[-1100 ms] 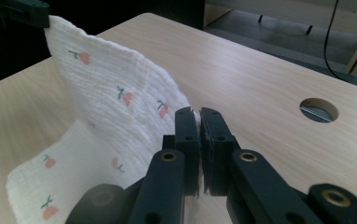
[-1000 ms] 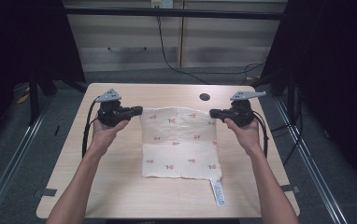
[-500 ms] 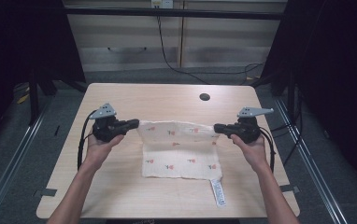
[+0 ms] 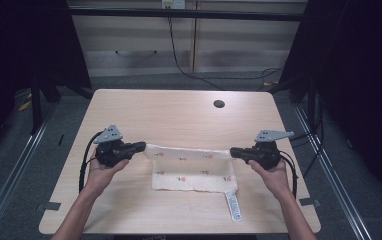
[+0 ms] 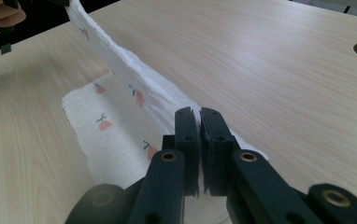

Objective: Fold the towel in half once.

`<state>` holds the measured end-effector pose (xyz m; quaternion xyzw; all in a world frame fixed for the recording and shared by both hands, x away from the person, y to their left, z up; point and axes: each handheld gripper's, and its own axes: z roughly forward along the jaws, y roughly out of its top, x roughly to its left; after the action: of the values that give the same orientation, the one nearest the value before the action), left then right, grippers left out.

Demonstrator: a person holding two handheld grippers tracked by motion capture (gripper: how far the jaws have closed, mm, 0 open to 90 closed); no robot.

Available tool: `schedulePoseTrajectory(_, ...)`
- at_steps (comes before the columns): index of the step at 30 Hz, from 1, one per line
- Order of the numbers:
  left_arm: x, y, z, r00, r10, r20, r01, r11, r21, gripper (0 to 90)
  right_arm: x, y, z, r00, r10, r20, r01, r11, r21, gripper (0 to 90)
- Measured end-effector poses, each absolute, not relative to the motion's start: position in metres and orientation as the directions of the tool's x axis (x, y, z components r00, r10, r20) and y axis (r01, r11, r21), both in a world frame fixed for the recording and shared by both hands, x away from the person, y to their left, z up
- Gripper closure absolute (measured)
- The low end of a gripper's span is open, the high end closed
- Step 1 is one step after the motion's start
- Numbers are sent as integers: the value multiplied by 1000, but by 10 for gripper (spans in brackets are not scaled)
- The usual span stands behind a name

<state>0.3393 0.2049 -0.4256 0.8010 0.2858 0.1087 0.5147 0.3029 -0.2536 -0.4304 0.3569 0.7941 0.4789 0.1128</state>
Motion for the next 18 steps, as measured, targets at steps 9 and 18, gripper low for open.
schedulePoseTrajectory(9, 327, 206, -438, 827, 552, -107, 370, -390, 843, 880, 284, -250, -440, -731, 662, 169, 459, 293, 839, 862)
schedulePoseTrajectory(18, 305, 201, -455, 849, 520, -94, 363, -444, 819, 880, 267, -244, -451, -748, 644, 159, 474, 352, 807, 861)
